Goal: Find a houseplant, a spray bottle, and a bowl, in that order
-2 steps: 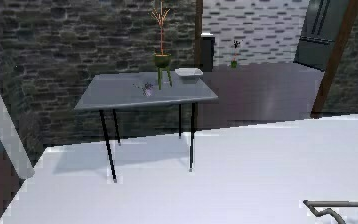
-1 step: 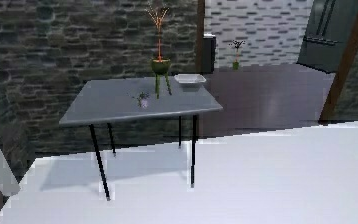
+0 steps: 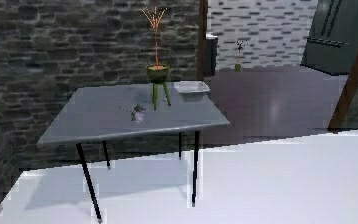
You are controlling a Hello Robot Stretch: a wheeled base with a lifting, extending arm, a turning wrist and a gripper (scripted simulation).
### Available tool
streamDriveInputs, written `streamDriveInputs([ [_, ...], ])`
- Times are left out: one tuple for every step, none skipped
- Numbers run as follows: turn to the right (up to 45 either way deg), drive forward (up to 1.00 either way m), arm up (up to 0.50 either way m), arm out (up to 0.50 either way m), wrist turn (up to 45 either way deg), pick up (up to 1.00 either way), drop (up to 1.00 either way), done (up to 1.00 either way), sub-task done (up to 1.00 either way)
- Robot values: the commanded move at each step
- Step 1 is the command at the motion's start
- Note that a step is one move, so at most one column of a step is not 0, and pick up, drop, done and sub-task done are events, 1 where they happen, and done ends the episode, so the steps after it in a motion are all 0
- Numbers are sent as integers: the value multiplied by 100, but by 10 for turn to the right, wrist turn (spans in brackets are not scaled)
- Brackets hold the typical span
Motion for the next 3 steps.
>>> streamDriveInputs([
  [240,0,0,0,0,0,0,0,0],
  [0,65,0,0,0,0,0,0,0],
  [-450,0,0,0,0,0,0,0,0],
])
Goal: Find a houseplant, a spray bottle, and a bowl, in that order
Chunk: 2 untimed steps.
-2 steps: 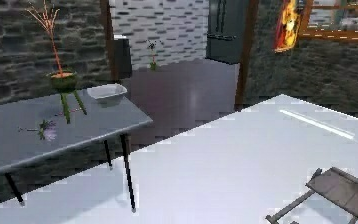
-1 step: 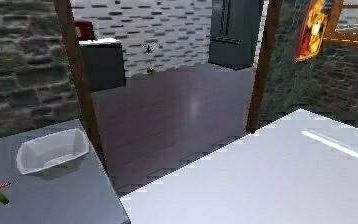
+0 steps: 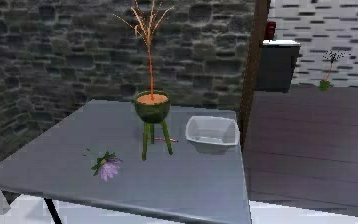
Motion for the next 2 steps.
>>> streamDriveInputs([
  [0,0,0,0,0,0,0,0,100],
  [450,0,0,0,0,0,0,0,0],
])
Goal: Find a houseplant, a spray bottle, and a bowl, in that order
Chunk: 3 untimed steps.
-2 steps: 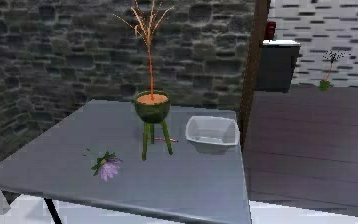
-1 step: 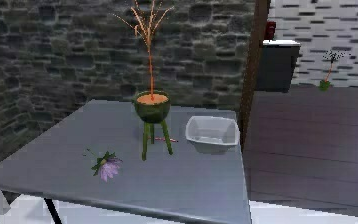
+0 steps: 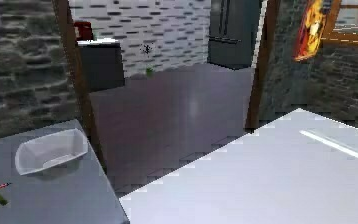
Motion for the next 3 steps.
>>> streamDriveInputs([
  [450,0,0,0,0,0,0,0,0],
  [450,0,0,0,0,0,0,0,0],
  [420,0,0,0,0,0,0,0,0],
])
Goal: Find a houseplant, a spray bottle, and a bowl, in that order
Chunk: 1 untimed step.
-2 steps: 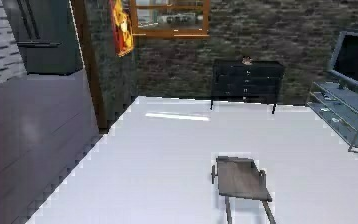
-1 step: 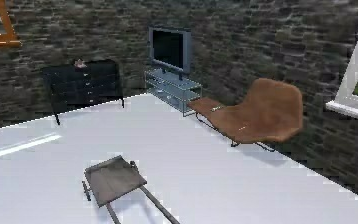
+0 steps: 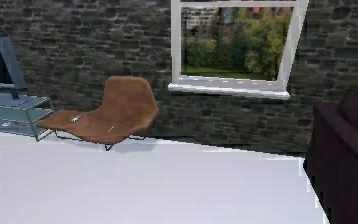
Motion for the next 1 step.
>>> streamDriveInputs([
  [0,75,0,0,0,0,0,0,0],
])
